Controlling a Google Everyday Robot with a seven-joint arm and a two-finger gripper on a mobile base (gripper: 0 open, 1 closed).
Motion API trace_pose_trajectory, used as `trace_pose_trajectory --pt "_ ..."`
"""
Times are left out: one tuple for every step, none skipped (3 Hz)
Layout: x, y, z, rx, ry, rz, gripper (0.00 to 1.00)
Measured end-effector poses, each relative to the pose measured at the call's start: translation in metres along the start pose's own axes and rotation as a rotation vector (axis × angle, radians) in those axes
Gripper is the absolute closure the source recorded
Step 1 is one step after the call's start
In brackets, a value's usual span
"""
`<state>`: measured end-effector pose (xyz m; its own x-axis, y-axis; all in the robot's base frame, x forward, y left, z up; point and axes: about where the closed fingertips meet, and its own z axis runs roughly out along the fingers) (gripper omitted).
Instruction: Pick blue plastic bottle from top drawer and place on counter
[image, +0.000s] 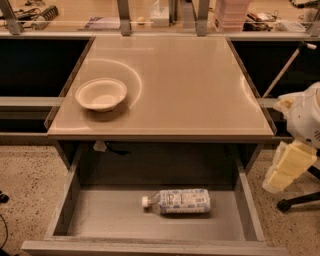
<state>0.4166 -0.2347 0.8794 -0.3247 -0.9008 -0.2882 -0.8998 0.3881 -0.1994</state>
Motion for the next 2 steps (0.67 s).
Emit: trace_pose_trajectory --pt "0.0170 0.0266 0.0466 -0.063 0.002 0.017 0.00" --pt "0.0170 0.0266 0.0466 -0.063 0.002 0.017 0.00"
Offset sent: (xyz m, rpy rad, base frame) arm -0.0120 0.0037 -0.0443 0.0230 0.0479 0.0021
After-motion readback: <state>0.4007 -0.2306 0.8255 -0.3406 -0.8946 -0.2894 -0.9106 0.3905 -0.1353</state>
